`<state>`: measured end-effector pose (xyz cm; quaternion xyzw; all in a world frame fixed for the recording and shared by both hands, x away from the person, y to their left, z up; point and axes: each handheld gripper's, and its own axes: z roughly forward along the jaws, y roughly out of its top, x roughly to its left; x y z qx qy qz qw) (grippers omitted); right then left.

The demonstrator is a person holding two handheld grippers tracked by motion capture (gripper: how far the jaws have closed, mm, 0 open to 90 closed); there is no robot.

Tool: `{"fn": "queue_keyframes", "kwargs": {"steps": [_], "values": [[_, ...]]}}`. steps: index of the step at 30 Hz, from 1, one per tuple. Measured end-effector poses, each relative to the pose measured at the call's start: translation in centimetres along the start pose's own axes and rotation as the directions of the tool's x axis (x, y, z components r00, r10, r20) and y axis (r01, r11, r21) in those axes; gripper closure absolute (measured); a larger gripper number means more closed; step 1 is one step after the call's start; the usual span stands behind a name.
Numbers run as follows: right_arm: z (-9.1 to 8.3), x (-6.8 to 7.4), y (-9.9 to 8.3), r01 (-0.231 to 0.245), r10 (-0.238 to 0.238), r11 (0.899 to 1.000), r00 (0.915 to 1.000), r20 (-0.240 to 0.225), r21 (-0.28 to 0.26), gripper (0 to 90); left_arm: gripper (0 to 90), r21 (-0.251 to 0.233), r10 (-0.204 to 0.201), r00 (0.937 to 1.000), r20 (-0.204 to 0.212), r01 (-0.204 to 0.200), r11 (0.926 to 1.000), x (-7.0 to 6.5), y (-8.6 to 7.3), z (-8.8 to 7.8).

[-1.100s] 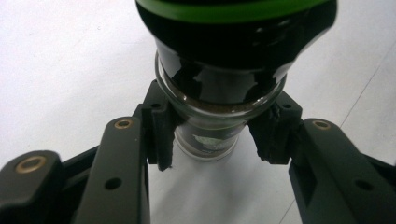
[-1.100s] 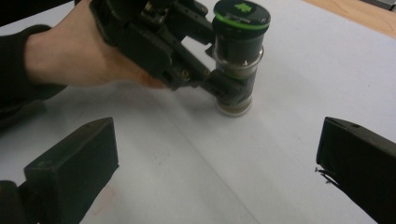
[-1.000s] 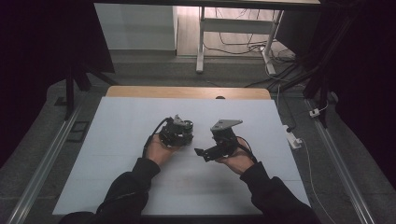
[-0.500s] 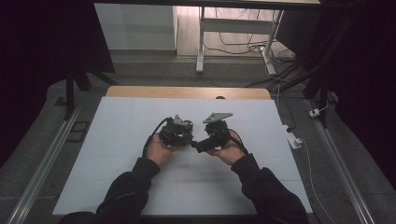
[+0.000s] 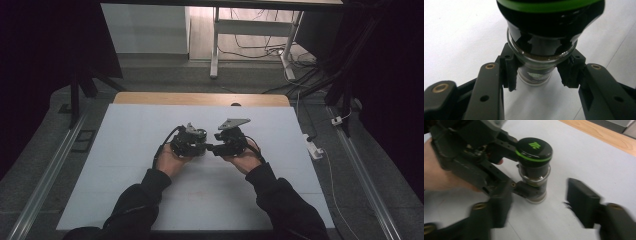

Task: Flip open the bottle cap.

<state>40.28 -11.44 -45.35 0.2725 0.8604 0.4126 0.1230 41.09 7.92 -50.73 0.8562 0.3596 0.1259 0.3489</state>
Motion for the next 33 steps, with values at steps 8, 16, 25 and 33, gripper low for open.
{"fn": "queue_keyframes", "kwargs": {"steps": [8,16,25,33], "values": [[0.2,0.3,0.4,0.030,-0.029,0.999,0.9983,-0.050,0.015,79.7,53.9,-0.002,-0.001,1.0000,-0.003,0.001,1.0000,0.0,0.0,0.0],[0.7,0.6,0.7,0.043,-0.040,0.998,0.9953,-0.089,0.040,89.6,53.9,-0.003,-0.001,1.0000,-0.003,0.001,1.0000,0.0,0.0,0.0],[1.0,0.6,1.3,0.020,-0.019,1.000,0.9965,-0.082,0.020,89.6,53.9,-0.003,0.000,1.0000,-0.004,0.000,1.0000,-0.1,0.0,0.0],[1.3,0.4,1.4,0.012,-0.011,1.000,0.9974,-0.071,0.010,89.6,53.9,-0.006,0.001,1.0000,-0.006,-0.001,1.0000,-0.1,-0.1,0.0]]}}
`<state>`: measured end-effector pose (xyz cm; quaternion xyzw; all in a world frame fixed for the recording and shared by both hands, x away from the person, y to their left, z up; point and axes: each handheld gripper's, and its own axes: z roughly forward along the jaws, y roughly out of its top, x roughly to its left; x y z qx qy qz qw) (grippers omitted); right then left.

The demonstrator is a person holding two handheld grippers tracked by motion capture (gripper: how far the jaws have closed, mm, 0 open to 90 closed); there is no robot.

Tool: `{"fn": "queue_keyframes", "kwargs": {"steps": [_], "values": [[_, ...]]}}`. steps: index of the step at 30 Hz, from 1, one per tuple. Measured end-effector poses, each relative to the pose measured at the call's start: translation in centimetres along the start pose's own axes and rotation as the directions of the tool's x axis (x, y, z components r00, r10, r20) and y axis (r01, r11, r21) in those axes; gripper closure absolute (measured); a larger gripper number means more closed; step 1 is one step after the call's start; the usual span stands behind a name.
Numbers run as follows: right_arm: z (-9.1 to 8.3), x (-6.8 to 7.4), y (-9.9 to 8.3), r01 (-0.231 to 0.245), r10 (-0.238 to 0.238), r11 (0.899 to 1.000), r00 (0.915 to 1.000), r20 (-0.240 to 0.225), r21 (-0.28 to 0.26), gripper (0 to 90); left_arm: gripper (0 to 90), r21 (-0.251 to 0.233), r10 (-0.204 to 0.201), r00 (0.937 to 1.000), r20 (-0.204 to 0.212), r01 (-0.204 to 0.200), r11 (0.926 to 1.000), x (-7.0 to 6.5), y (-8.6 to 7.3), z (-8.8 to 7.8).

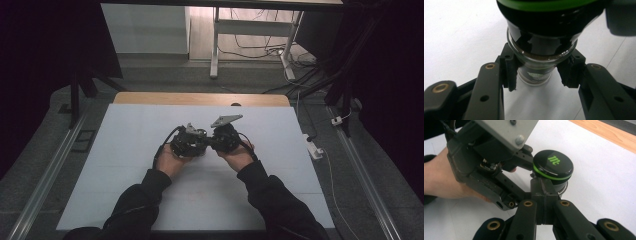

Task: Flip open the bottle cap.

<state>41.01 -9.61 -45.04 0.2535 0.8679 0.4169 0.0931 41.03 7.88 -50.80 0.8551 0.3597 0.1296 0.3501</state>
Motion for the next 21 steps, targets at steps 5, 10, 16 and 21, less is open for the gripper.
{"fn": "queue_keyframes", "kwargs": {"steps": [5,10,16,21], "values": [[-0.16,-0.21,0.18,-0.003,0.004,1.000,1.0000,0.008,-0.012,89.7,54.0,0.001,-0.001,1.0000,0.000,0.001,1.0000,-0.01,0.01,0.00],[-0.20,-0.28,0.33,-0.003,0.003,1.000,1.0000,0.009,-0.021,89.7,54.0,-0.003,-0.003,1.0000,0.000,0.003,1.0000,-0.03,-0.01,0.02],[-0.30,-0.43,0.62,-0.003,0.004,0.999,0.9999,0.014,-0.036,89.7,54.0,0.002,0.002,1.0000,0.001,-0.002,1.0000,-0.01,0.00,-0.01],[-0.33,-0.62,0.86,-0.003,0.004,0.999,0.9999,0.015,-0.042,89.7,54.0,0.006,0.008,1.0000,0.000,-0.008,1.0000,0.00,0.01,-0.02]]}}
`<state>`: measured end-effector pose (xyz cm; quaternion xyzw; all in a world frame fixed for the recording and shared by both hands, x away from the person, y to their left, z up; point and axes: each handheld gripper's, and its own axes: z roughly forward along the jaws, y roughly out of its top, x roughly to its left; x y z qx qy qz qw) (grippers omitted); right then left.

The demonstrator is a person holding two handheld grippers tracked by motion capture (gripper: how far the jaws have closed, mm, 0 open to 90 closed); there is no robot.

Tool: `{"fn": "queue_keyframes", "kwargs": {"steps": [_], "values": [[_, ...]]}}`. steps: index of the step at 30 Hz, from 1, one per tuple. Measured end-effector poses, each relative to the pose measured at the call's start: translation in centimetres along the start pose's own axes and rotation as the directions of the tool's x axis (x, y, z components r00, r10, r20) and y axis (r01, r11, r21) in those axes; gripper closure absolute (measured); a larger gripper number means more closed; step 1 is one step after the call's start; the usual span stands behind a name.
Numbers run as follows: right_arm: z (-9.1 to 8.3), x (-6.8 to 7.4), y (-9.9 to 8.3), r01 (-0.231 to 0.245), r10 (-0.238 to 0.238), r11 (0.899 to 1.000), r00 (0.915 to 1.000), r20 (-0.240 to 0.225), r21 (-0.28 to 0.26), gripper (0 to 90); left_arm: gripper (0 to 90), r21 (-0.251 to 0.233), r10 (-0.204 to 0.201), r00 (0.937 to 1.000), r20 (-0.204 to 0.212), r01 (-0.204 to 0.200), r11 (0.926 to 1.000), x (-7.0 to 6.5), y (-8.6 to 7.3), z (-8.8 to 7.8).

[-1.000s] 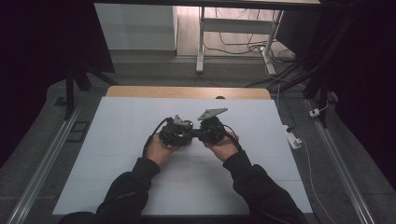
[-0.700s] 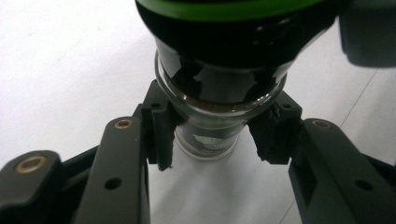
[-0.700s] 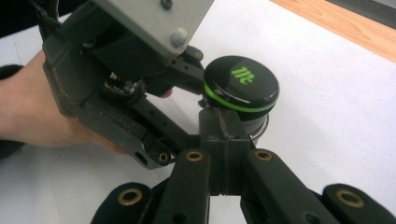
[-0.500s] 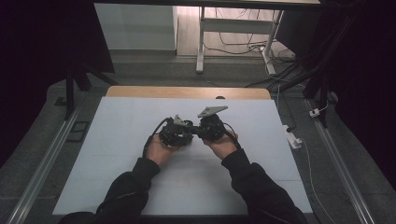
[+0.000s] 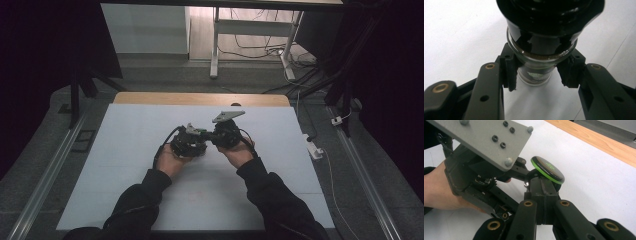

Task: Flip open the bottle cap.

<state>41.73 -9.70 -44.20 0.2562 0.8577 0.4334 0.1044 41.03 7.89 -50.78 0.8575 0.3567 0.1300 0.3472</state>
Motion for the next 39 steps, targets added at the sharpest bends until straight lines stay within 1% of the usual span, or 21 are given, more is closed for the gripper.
{"fn": "queue_keyframes", "kwargs": {"steps": [9,12,13,21,22,25,29,33,39], "values": [[0.3,-0.1,0.5,0.009,-0.009,1.000,0.9999,0.009,-0.006,89.7,54.0,-0.002,0.000,1.0000,-0.001,0.000,1.0000,0.0,0.0,0.0],[0.4,-0.2,0.7,0.000,0.000,1.000,0.9999,0.011,-0.013,89.8,54.0,-0.005,-0.003,1.0000,-0.002,0.003,1.0000,-0.1,0.0,0.1],[0.4,-0.3,0.8,0.004,-0.004,1.000,0.9999,0.014,-0.012,89.7,54.0,-0.003,0.000,1.0000,-0.001,0.000,1.0000,0.0,0.0,0.0],[0.7,-0.7,1.3,-0.014,0.015,1.000,0.9996,0.026,-0.025,89.8,53.9,-0.005,-0.001,1.0000,-0.001,0.001,1.0000,0.0,0.0,0.0],[0.7,-0.8,1.3,-0.022,0.022,0.999,0.9994,0.028,-0.026,89.8,53.9,-0.006,-0.001,1.0000,-0.001,0.000,1.0000,0.0,0.0,0.0],[0.8,-1.2,1.4,-0.028,0.029,0.999,0.9989,0.038,-0.031,89.7,53.9,-0.006,0.001,1.0000,0.000,-0.001,1.0000,0.0,-0.1,0.0],[1.0,-1.8,1.2,-0.054,0.055,0.998,0.9975,0.045,-0.027,89.7,53.9,-0.008,0.002,1.0000,0.002,-0.002,1.0000,0.0,-0.1,0.0],[1.1,-2.0,1.1,-0.059,0.060,0.998,0.9973,0.042,-0.025,89.7,53.8,-0.010,0.001,1.0000,0.003,-0.001,1.0000,0.0,-0.1,0.0],[1.1,-1.8,1.0,-0.051,0.052,0.999,0.9979,0.038,-0.015,89.6,53.7,-0.010,-0.001,1.0000,0.006,0.001,1.0000,0.1,-0.1,0.0]]}}
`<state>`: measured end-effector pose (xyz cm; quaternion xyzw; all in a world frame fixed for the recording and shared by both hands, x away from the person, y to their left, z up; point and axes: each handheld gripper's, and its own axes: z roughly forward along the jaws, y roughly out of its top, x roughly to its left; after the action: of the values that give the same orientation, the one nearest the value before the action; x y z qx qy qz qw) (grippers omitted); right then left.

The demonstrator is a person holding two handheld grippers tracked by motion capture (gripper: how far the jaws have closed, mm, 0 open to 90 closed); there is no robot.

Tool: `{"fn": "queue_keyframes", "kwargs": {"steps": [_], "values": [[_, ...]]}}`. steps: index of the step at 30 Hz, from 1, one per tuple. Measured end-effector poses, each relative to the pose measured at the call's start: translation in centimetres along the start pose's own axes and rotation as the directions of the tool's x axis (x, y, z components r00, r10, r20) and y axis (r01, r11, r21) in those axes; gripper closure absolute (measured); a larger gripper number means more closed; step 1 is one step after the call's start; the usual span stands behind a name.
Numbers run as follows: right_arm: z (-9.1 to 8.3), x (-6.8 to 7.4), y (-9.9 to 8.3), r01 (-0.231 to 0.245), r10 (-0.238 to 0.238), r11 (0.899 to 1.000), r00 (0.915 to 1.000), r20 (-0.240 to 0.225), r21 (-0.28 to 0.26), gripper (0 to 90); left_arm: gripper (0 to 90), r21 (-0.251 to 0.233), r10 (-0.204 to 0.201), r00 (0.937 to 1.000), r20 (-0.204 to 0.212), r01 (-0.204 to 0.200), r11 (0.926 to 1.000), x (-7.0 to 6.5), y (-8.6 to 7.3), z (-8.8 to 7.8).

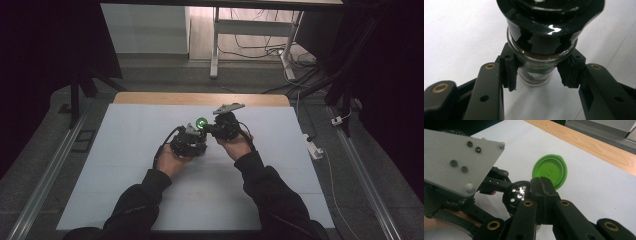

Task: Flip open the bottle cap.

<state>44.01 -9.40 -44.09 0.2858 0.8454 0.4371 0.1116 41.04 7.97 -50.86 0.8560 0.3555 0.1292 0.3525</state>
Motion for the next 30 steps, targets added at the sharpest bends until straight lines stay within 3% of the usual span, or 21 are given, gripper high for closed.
{"fn": "queue_keyframes", "kwargs": {"steps": [9,17,21,24,30], "values": [[-0.2,0.1,-0.1,0.004,-0.004,1.000,1.0000,0.000,0.005,85.5,52.0,-0.005,-0.023,0.9996,0.015,0.023,0.9997,0.2,0.0,-0.1],[-0.7,0.4,0.0,0.011,-0.011,1.000,0.9999,0.006,0.004,75.9,36.8,-0.033,-0.039,0.9982,0.046,0.040,0.9987,1.1,0.1,-1.4],[-1.0,0.7,0.0,0.013,-0.013,1.000,0.9999,0.009,0.006,67.4,28.6,-0.055,-0.040,0.9967,0.071,0.044,0.9975,1.5,-0.1,-2.2],[-1.2,0.9,0.0,0.002,-0.002,1.000,0.9999,0.010,0.009,59.6,23.3,-0.046,-0.022,0.9966,0.080,0.026,0.9986,1.7,-0.2,-2.9],[-1.8,1.4,-0.2,-0.010,0.010,1.000,0.9999,0.006,0.014,43.1,18.2,-0.047,-0.043,0.9945,0.096,0.047,0.9978,2.2,-0.4,-4.4]]}}
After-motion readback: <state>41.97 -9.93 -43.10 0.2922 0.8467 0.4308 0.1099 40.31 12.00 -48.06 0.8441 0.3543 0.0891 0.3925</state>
